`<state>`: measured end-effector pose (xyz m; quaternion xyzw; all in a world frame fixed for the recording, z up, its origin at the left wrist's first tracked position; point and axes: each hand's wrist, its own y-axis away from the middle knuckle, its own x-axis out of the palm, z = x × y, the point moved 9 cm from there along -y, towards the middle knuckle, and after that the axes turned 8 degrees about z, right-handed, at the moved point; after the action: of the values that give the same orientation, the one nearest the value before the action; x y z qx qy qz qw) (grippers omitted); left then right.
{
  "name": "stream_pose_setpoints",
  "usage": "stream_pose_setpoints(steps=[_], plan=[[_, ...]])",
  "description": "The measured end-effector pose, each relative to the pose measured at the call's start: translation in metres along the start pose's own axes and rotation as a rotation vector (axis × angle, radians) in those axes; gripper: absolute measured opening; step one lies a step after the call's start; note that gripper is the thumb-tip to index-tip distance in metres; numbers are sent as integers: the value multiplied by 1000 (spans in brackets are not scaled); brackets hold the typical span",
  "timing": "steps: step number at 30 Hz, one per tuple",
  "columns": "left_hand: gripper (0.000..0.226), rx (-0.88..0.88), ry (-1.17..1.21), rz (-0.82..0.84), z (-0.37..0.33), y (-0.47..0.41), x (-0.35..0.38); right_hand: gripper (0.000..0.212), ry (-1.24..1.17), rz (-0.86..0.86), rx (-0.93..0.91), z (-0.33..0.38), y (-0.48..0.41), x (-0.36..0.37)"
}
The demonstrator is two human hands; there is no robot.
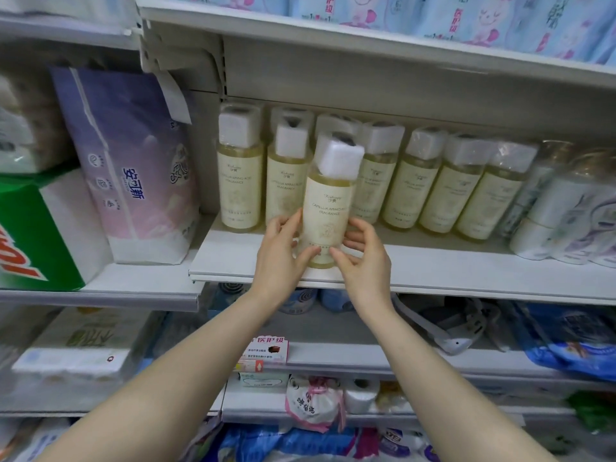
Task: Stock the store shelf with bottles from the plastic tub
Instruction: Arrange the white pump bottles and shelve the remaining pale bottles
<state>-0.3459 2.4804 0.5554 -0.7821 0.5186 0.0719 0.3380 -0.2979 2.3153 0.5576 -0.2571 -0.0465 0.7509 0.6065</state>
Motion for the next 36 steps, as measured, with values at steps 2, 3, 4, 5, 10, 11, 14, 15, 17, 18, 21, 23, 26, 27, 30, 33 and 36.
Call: stream_pose_setpoints(steps=[2, 3, 4, 5, 10, 11, 14, 15, 17, 18, 21, 23, 26, 27, 30, 33, 36], plan=[[72, 3, -22, -1, 1, -6, 2, 59, 54, -20, -7, -1, -5, 0], [71, 2, -27, -11, 1, -9, 2, 61, 76, -21, -11, -1, -7, 1], [67, -3, -24, -27, 1, -12, 2, 62, 94, -20, -13, -2, -10, 2], [62, -9, -12, -49, 1, -14, 2, 62, 105, -18, -12, -3, -14, 3], [43, -23, -42, -146, 3, -20, 7, 60, 96, -11, 21, -10, -29, 6], [42, -25, -66, -159, 4, -21, 8, 59, 96, -8, 22, -11, -33, 6], [35, -24, -159, -184, 4, -30, 9, 53, 124, 1, 26, -17, -44, 7], [32, -21, -188, -186, 5, -33, 9, 50, 143, 1, 29, -19, -48, 6], [30, -22, -217, -182, 6, -38, 10, 49, 166, 1, 32, -22, -55, 6], [31, -29, -225, -176, 8, -41, 11, 50, 174, 4, 33, -23, -59, 6], [35, -50, -268, -161, 8, -45, 16, 50, 187, 16, 43, -25, -67, 5], [40, -63, -287, -163, 6, -46, 18, 54, 184, 39, 50, -26, -71, 5], [43, -83, -311, -167, 5, -46, 19, 57, 190, 63, 47, -27, -75, 5], [43, -89, -318, -168, 4, -46, 20, 57, 197, 69, 47, -27, -75, 5], [43, -110, -338, -180, 1, -45, 20, 53, 210, 94, 49, -28, -77, 3], [43, -136, -361, -185, -2, -43, 20, 53, 201, 133, 54, -29, -80, 2], [40, -175, -398, -187, -7, -38, 21, 55, 186, 177, 64, -32, -80, -2]])
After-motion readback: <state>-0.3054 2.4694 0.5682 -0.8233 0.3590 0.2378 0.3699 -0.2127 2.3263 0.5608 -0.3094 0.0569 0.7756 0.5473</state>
